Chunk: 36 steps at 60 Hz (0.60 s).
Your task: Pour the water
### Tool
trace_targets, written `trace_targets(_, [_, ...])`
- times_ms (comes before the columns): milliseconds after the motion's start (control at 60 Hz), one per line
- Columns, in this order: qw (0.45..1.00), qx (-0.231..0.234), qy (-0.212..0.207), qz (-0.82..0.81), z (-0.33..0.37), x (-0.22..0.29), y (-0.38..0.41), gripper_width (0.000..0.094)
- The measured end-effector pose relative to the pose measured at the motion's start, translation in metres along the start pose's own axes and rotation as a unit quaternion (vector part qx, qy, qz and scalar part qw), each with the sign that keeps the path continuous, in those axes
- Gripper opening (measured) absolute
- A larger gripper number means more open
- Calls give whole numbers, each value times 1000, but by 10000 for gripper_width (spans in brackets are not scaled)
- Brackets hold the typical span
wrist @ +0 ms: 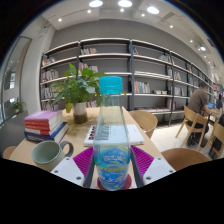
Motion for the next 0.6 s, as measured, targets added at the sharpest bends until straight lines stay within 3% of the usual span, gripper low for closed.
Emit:
trace_targets(133, [999, -22, 41, 25, 13, -22, -8, 830])
trace_targets(383, [992, -24, 114, 45, 95, -62, 11, 830])
trace_targets(600, [992, -12, 124, 29, 189, -46, 69, 831])
Point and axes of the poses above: the point between the fingertips, and its own axes, seen from behind it with the camera up: y to the left, x up, z backward, against the way the camera looks, the point moved 2 cm from there along z, backward, against the way the camera looks, and after that the axes turned 2 degrees about -z, right-handed, at the moved point
